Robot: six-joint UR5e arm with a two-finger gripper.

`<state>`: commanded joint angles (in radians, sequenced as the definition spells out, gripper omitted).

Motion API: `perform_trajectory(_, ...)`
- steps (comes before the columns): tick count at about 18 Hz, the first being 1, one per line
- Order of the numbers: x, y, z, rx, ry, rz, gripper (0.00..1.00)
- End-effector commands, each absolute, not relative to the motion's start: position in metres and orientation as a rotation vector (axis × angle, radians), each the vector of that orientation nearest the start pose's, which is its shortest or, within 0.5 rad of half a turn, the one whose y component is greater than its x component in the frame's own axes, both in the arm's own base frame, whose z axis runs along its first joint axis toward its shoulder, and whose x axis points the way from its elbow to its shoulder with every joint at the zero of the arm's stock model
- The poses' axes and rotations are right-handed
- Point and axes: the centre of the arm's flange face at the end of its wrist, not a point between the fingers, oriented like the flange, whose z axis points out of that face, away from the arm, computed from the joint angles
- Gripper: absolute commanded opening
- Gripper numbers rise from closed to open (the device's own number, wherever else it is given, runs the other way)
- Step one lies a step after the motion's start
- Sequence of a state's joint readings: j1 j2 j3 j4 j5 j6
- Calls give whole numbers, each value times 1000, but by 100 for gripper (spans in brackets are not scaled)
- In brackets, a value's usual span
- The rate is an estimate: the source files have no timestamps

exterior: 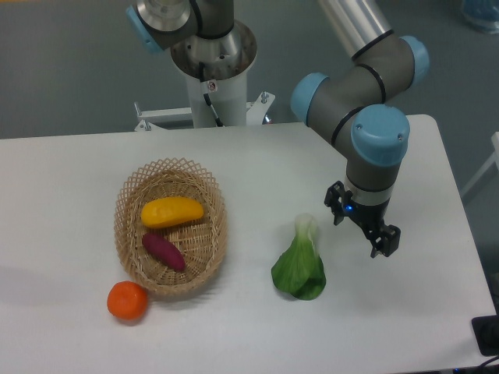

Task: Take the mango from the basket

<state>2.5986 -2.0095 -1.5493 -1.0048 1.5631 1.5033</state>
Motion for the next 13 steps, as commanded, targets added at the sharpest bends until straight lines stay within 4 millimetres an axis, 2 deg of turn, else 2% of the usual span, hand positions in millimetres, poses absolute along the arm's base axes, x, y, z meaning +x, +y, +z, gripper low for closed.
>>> perform_trajectory(5,-487,453,305,-2994,729,212,100)
perform_trajectory(10,-479,463,306,-2988,707,211,100)
perform_trajectory(13,-471,474,307,-2955,580,181,100)
